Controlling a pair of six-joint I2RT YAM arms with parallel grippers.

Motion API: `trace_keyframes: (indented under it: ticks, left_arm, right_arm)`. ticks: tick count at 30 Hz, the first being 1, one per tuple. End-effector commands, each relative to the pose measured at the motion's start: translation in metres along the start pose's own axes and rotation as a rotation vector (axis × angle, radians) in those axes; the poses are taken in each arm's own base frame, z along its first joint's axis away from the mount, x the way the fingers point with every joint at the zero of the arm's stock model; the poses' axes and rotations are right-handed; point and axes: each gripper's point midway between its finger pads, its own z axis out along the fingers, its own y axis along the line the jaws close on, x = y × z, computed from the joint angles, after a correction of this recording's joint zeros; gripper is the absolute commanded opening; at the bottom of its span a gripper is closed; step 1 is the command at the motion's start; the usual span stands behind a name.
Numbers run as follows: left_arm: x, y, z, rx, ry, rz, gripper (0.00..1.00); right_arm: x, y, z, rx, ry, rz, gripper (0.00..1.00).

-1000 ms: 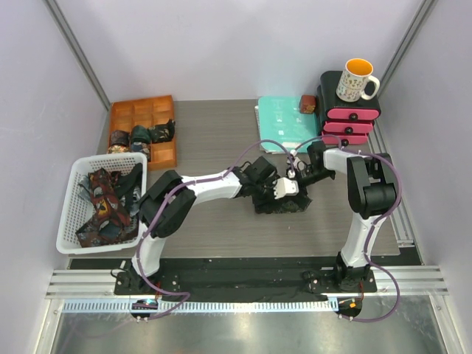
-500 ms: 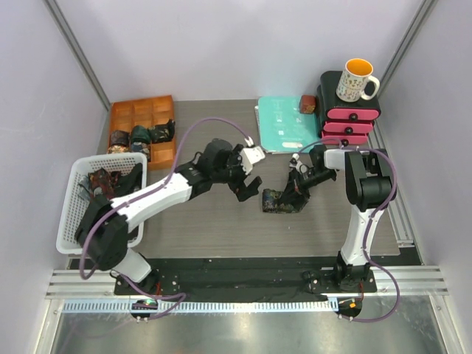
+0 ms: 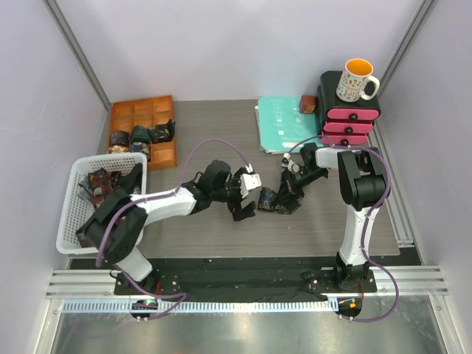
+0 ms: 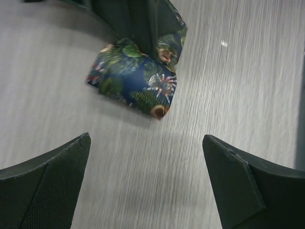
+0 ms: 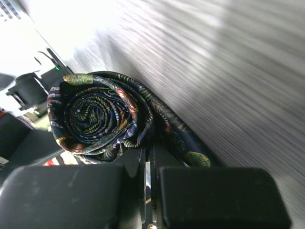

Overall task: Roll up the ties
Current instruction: Roll the tie at the center of the board.

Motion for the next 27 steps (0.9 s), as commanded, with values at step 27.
trace_keyframes:
  ticks: [27]
  left_arm:
    - [0.000, 0.008, 0.059, 0.119, -0.069, 0.390, 0.97]
  right_arm:
    - [-0.008, -0.040, 0.032, 0.221, 0.154, -0.271, 0.01]
